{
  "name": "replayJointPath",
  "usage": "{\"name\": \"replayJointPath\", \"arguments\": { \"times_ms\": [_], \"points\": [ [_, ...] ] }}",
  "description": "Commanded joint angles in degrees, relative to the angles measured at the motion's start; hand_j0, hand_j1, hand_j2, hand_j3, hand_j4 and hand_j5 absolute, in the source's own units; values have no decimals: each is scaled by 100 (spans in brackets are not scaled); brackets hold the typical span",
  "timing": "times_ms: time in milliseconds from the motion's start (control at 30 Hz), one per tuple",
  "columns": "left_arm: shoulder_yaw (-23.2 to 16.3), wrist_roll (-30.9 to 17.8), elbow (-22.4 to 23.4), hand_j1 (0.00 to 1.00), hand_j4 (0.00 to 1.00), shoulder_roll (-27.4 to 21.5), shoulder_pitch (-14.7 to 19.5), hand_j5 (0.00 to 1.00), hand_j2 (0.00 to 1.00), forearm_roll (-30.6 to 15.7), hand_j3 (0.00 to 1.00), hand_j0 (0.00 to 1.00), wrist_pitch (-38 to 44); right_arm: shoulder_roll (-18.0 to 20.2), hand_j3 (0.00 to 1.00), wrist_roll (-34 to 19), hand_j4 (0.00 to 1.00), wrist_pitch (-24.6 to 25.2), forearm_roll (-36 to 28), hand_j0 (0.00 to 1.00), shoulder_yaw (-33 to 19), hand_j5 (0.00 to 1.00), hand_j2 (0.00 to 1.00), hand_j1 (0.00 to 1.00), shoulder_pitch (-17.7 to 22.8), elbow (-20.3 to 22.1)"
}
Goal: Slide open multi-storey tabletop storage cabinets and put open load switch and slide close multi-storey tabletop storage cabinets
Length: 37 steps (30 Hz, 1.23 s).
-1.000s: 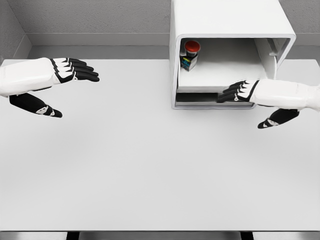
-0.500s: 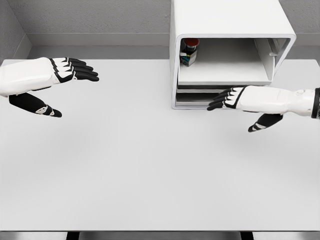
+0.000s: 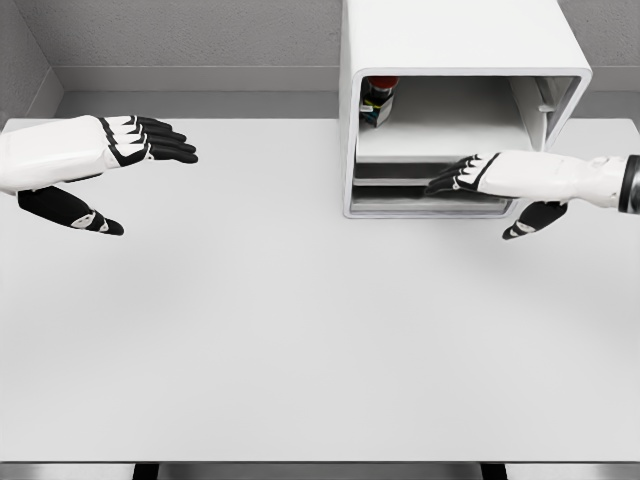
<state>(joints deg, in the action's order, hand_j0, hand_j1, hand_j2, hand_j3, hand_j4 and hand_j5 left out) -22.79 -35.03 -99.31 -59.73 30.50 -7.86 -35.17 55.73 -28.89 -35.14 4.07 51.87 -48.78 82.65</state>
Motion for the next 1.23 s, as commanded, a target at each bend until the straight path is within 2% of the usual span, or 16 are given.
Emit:
{"name": "replayJointPath", "arguments": {
  "times_ms": [0, 233, 300, 367, 400, 533, 633, 933, 1033, 1133, 1200],
  "points": [
    [2, 3, 0, 100, 100, -12, -9, 100, 100, -40, 100, 100, 17, -9, 100, 6, 100, 14, -3, 100, -10, 100, 100, 100, -8, -29],
    [2, 3, 0, 100, 100, -12, -18, 100, 100, -40, 100, 100, 17, -35, 100, 6, 100, 14, 15, 100, -10, 100, 100, 100, -26, -12],
    [2, 3, 0, 100, 100, -12, -9, 100, 100, -40, 100, 100, 17, 35, 100, 6, 100, 14, 41, 100, -2, 100, 100, 100, 9, 304],
    [2, 3, 0, 100, 100, -12, -9, 100, 100, -40, 100, 100, 17, 535, 100, 41, 100, 14, 41, 100, -10, 100, 100, 100, 79, 981],
    [2, 3, 0, 100, 100, -12, -18, 100, 100, -49, 100, 100, 17, 834, 100, 112, 100, 14, 41, 100, -28, 100, 100, 100, 115, 1192],
    [2, 3, 0, 100, 100, -12, -18, 100, 100, -40, 100, 100, 17, 1617, 100, 753, 100, 14, 24, 100, -46, 100, 100, 100, 246, 1219],
    [2, 3, -9, 100, 100, -21, -18, 100, 100, -49, 100, 100, 17, 1634, 100, 806, 100, 14, 15, 100, -54, 100, 100, 100, 431, 1157],
    [-33, 3, -27, 100, 100, -4, -35, 100, 100, -66, 100, 100, 17, 1547, 100, 815, 100, 14, -3, 100, -37, 100, 100, 100, 475, 1140],
    [2, 3, -35, 100, 100, -21, -71, 100, 100, -66, 100, 100, 17, 1529, 100, 999, 100, 14, -12, 100, -28, 100, 100, 100, 730, 1017],
    [-6, 3, -44, 100, 100, -12, -106, 100, 100, -66, 100, 100, 17, 1309, 100, 1017, 100, 14, 6, 100, -19, 100, 100, 100, 730, 990],
    [-6, 3, -44, 100, 100, -4, -114, 100, 100, -75, 100, 100, 17, 1309, 100, 964, 100, 14, 6, 100, -19, 100, 100, 100, 730, 990]
  ]
}}
